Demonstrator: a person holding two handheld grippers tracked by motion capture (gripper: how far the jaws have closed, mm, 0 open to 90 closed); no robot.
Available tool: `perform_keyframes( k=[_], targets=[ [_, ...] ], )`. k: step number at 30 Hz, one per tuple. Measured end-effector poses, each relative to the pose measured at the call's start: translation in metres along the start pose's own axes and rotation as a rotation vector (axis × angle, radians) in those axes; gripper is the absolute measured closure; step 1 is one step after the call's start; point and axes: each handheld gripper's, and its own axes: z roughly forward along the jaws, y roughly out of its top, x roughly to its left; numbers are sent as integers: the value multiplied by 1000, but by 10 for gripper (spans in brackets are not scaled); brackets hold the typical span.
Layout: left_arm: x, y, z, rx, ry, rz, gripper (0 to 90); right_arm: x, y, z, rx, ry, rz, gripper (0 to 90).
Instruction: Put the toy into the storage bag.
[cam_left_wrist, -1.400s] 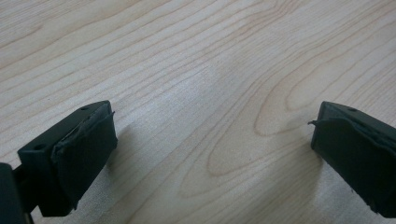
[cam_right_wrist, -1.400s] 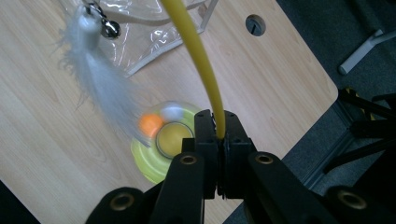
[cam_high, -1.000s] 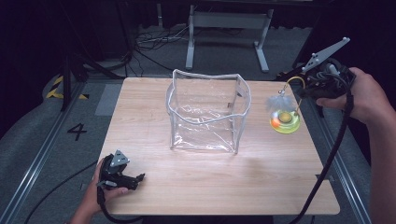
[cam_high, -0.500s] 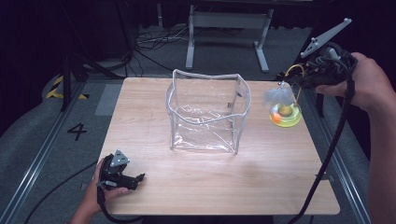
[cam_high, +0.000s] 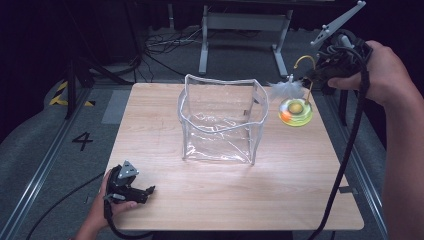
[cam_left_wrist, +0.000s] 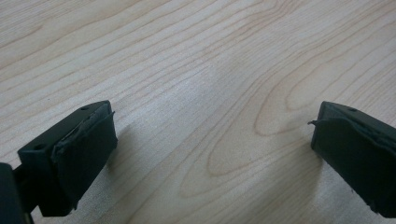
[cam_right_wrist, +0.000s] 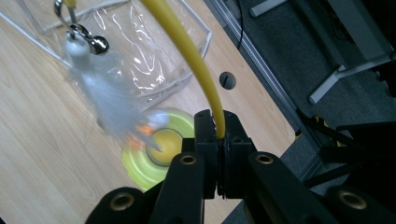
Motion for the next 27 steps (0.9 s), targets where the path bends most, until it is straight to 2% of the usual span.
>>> perform_keyframes(
  k=[9,16,27],
  targets=[
    [0,0,0,0,1,-1,4,8,28,-1,-13,1,-34,881],
    [0,0,0,1,0,1,4,14,40,1,-39,23,-44,881],
    [0,0,0,1,-1,1,4,26,64,12,-59,48,-69,881]
  ],
)
